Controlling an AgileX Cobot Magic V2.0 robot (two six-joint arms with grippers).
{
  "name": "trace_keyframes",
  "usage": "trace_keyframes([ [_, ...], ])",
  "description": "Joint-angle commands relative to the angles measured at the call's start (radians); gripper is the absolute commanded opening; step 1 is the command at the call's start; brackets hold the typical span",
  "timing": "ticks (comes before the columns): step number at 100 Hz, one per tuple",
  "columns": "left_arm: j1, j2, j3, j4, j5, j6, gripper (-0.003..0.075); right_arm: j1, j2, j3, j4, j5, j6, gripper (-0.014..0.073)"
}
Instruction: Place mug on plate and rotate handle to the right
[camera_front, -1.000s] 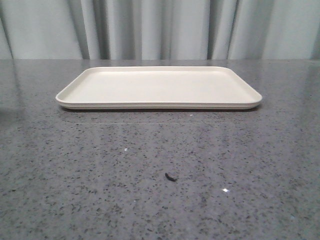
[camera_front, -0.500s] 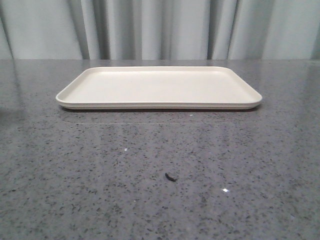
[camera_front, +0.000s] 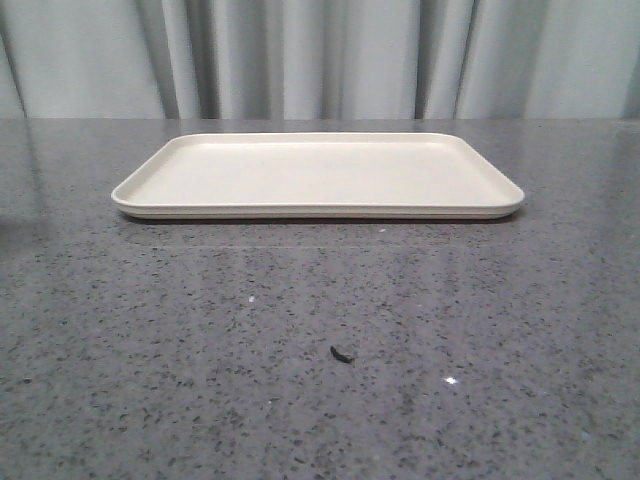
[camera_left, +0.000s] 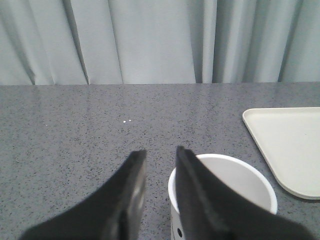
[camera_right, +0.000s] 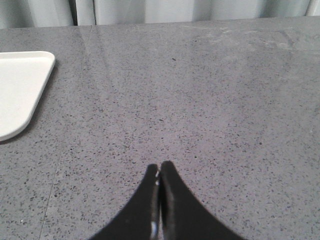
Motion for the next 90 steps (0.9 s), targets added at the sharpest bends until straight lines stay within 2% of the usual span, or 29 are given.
trace_keyframes([
  [1, 0.001, 0.016, -0.043, -0.011, -0.056, -0.007, 0.0352, -0.005, 0.02, -0.037, -0.005, -0.071, -0.001, -0.0061],
  [7, 0.003, 0.035, -0.071, -0.011, 0.002, -0.028, 0.0399, -0.005, 0.02, -0.037, -0.005, -0.071, -0.001, -0.0061],
  [22, 0.003, 0.138, -0.177, -0.011, 0.177, -0.065, 0.04, -0.005, 0.02, -0.037, -0.004, -0.083, -0.001, -0.0061],
  [57, 0.003, 0.484, -0.435, -0.016, 0.484, -0.078, 0.04, -0.005, 0.02, -0.037, 0.035, -0.112, -0.001, -0.0061],
  [90, 0.003, 0.726, -0.539, -0.051, 0.56, -0.078, 0.04, -0.005, 0.02, -0.037, 0.035, -0.111, -0.001, -0.0061],
])
